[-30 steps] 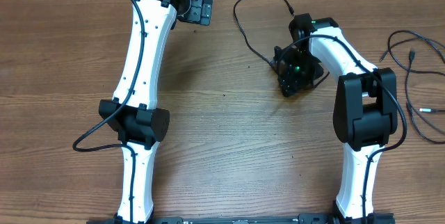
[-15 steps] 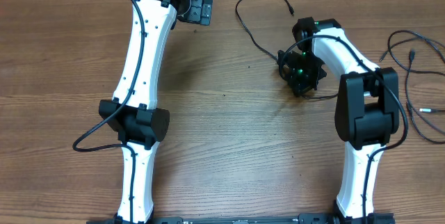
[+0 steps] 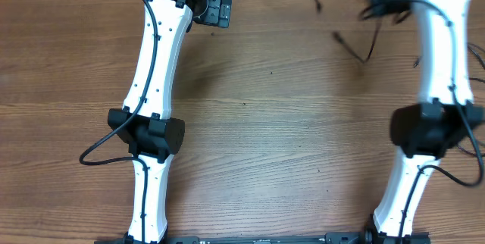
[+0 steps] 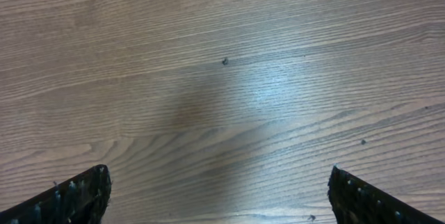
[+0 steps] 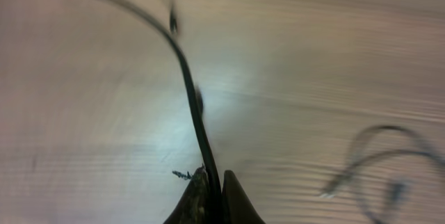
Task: Untangle cables
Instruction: 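Carry the cable to the right edge with the right gripper and release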
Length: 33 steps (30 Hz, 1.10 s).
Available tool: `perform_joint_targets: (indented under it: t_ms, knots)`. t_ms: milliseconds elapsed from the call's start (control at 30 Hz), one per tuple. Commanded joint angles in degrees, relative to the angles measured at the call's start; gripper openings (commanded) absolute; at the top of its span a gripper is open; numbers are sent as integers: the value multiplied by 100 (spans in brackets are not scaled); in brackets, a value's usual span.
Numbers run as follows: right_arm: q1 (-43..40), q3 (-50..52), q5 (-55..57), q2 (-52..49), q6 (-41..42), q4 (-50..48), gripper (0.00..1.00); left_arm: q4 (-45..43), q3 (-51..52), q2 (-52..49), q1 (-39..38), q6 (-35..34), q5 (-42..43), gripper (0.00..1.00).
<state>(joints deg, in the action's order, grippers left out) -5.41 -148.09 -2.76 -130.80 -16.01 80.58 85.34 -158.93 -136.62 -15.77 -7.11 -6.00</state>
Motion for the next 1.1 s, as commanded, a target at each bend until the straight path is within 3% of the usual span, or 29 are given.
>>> perform_joint_targets:
  t_ms: [0, 267, 367, 500, 767, 800, 867, 933, 1000, 1067]
  knots:
    - [-815, -986, 9, 286, 769, -7, 4, -11, -33, 4, -66, -61, 48, 100]
    - [-2684, -1320, 0, 284, 1742, -7, 4, -11, -33, 4, -66, -61, 48, 100]
    - [-3285, -1311, -474, 284, 1818, 7, 4, -11, -33, 4, -66, -61, 48, 99]
    - [-3810, -1311, -741, 284, 1818, 4, 4, -11, -33, 4, -66, -61, 48, 99]
    - [-4092, -1311, -741, 284, 1816, -4, 6, -11, -33, 4, -66, -61, 48, 100]
    - [-4089, -1311, -741, 282, 1816, -7, 12, -11, -33, 4, -66, -61, 48, 100]
    - [-4076, -1307, -743, 280, 1818, -7, 47, -11, -33, 4, -66, -61, 48, 100]
    - [-4057, -1307, -745, 280, 1818, -9, 66, -11, -33, 4, -66, -61, 48, 100]
    - [-4037, -1307, -802, 280, 1818, -4, 77, -11, -33, 4, -66, -61, 48, 100]
    - [-4019, -1307, -1040, 280, 1816, 26, 80, -11, -33, 4, -66, -61, 48, 100]
